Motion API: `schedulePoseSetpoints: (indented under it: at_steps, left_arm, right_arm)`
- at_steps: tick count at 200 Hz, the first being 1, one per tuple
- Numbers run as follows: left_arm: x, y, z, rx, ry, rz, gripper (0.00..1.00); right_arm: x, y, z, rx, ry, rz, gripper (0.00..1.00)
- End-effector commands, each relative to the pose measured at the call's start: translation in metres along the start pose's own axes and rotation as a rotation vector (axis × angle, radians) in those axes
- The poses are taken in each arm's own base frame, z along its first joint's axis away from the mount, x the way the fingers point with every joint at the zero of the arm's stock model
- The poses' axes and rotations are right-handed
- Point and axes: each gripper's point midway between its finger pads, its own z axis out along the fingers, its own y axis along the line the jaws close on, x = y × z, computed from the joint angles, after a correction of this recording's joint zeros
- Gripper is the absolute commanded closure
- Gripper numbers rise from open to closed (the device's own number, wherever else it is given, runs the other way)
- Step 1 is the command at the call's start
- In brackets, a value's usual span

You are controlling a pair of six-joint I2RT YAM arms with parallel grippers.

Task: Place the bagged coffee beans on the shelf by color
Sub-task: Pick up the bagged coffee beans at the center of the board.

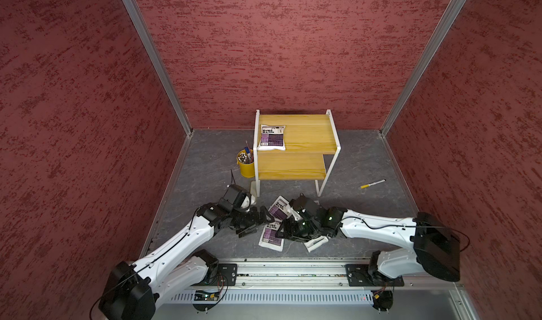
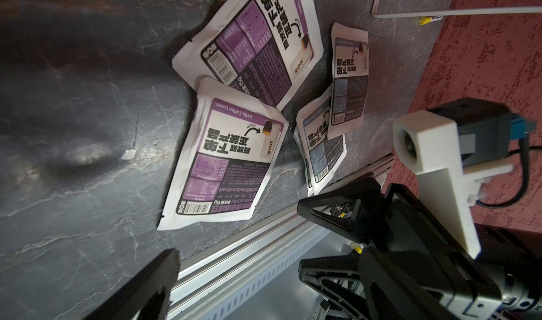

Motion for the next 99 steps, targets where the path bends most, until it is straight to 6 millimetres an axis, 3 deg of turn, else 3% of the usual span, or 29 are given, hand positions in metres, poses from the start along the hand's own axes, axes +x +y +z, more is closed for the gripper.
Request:
schedulePoseSetpoints:
  at_steps: [1,99]
  left_arm:
    - [-0.004,-0.004,0.007,0.033,0.007,0.01,0.0]
    - [-0.008,0.008,0.036,0.044,0.052,-0.014,0.0]
  right_arm:
    - [-0.002,0.006,0.008,-0.051,-0.011,0.015,0.35]
    - [-0.003,-0.031,0.035,0.056,0.002,0.065,0.39]
